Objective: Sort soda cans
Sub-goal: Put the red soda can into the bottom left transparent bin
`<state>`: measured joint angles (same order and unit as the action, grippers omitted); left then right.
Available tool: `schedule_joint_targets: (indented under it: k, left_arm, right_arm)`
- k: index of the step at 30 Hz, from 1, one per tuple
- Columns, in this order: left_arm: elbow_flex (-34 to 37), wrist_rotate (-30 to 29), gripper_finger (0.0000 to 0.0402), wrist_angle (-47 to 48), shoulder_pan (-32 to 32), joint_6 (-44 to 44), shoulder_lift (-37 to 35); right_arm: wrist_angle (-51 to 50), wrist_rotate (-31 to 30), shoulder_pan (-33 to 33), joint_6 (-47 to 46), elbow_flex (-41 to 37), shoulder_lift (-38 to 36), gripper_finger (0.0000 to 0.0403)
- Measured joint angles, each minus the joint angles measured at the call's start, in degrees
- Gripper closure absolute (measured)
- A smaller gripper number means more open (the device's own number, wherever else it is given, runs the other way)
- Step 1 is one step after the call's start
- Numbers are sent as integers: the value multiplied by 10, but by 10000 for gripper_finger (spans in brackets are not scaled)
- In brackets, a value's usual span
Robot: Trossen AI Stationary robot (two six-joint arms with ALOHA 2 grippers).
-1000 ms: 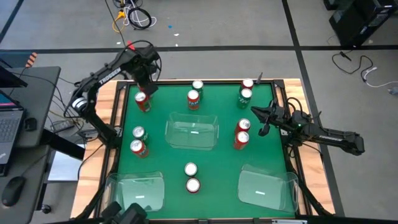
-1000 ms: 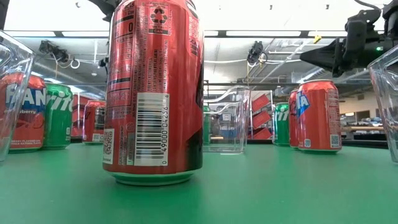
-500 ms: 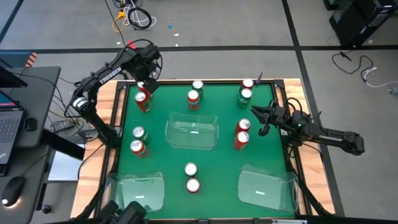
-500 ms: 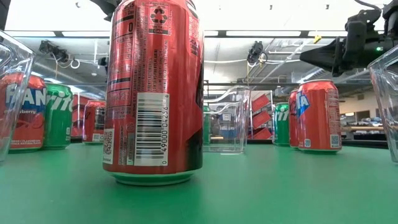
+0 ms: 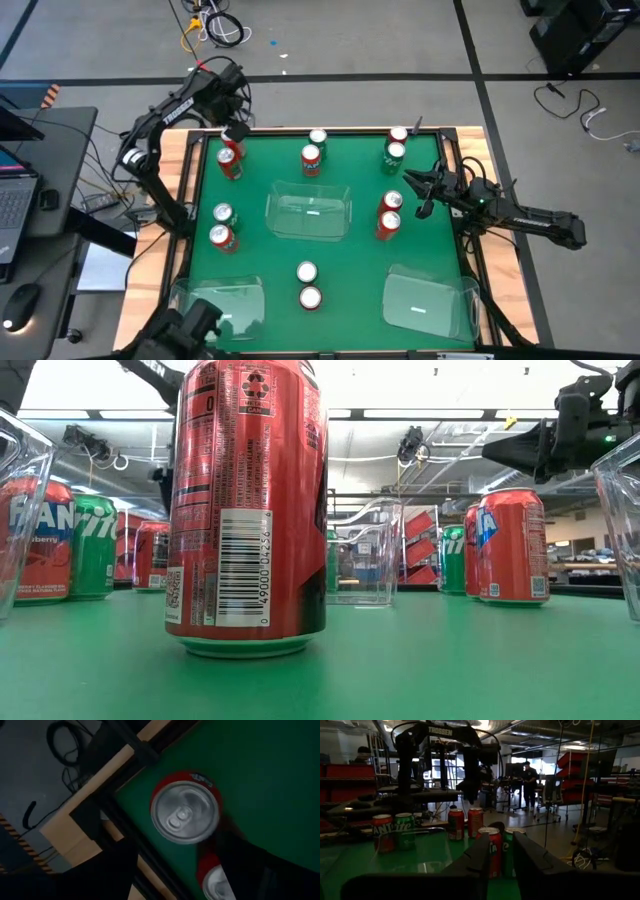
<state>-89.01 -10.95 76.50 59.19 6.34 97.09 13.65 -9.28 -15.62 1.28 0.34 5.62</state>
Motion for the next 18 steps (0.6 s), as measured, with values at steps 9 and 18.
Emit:
schedule_joint_targets:
  k: [9,18]
  left_arm:
    - [0,52,131,-1,23,10,40]
    - [0,57,131,1,23,10,41]
  right_arm:
    - [0,0,0,0,0,0,325]
    - [0,0,0,0,0,0,325]
